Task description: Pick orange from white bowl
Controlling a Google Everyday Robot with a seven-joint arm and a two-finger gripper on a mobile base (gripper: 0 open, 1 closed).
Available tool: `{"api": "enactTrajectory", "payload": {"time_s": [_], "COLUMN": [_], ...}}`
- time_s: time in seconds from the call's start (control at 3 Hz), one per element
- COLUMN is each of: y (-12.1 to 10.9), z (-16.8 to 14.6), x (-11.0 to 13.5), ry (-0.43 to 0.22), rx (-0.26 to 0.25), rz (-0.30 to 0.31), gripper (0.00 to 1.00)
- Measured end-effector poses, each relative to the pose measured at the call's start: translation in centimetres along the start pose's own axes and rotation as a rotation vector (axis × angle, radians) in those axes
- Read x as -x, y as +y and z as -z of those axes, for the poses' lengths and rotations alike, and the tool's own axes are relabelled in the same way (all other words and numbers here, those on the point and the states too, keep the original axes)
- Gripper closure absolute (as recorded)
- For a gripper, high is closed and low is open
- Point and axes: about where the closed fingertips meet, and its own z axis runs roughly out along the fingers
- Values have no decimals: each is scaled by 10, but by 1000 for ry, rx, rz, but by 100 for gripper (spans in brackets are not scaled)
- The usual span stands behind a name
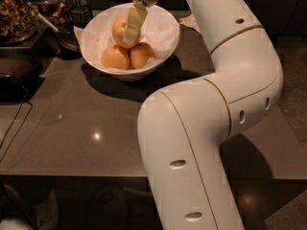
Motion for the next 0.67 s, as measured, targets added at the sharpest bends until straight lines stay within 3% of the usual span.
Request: {"api": "enactTrajectory", "payload": {"time_s": [0.67], "y": [0], "z": [-22], "x": [-4], "ry": [28], "rx": [32], "rz": [-13], "gripper": [16]}}
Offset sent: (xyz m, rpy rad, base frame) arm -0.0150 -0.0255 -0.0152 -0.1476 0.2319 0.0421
